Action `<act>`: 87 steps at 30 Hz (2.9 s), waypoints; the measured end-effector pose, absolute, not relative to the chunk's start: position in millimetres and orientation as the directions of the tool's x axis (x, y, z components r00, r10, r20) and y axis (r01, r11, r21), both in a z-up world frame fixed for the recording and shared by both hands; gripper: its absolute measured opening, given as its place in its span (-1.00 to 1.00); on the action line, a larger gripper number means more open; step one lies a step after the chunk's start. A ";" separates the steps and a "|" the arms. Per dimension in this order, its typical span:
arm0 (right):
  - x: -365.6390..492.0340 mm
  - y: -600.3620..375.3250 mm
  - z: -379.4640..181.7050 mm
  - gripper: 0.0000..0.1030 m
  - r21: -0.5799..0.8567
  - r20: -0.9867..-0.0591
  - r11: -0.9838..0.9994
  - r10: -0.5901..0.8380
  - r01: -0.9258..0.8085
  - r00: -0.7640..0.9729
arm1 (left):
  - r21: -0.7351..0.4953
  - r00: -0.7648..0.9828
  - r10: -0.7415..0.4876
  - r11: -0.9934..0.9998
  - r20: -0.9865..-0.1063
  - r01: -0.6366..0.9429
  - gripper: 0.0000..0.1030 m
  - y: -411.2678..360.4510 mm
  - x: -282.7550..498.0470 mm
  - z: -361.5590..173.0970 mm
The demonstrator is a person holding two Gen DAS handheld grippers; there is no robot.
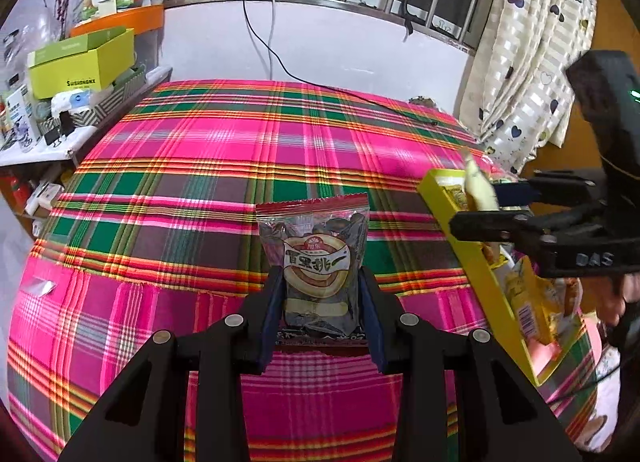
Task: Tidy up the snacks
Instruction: 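Carry pale cream bag with right tool and brown packet with left tool toward box, then lower pale cream bag into white box and open right tool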
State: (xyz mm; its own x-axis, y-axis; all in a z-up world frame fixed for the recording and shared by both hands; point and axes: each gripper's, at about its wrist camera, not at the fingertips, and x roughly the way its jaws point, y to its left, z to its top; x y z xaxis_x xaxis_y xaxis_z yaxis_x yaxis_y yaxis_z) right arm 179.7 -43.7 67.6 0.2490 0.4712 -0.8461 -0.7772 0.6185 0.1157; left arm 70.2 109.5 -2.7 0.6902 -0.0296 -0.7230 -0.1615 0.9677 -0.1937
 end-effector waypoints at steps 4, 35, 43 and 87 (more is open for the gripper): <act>165.8 -58.5 77.6 -0.03 0.140 -0.818 0.642 0.504 -0.754 0.278 | -0.193 0.697 -0.026 0.968 -0.716 -0.161 -0.27 98.6 66.8 3.2; 147.1 -116.0 94.0 -0.03 0.202 -0.763 0.698 0.552 -0.687 0.336 | -0.187 0.724 -0.054 0.977 -0.688 -0.104 -0.27 61.9 67.7 24.1; 152.1 -131.9 93.6 -0.03 0.209 -0.761 0.718 0.546 -0.664 0.351 | -0.189 0.724 -0.070 0.978 -0.686 -0.085 -0.27 51.9 72.6 25.2; 198.9 -207.3 29.6 0.19 0.204 -0.851 0.857 0.394 -0.473 0.348 | -0.197 0.706 -0.153 0.980 -0.691 0.019 -0.27 15.5 104.0 24.6</act>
State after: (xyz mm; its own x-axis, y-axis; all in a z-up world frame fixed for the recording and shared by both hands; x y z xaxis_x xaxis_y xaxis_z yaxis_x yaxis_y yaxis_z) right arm 198.9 -207.3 29.6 0.3475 0.3938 -0.8510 -0.4726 0.8574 0.2037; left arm 104.0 15.5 24.6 0.7063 -0.1529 -0.6912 0.0194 0.9802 -0.1969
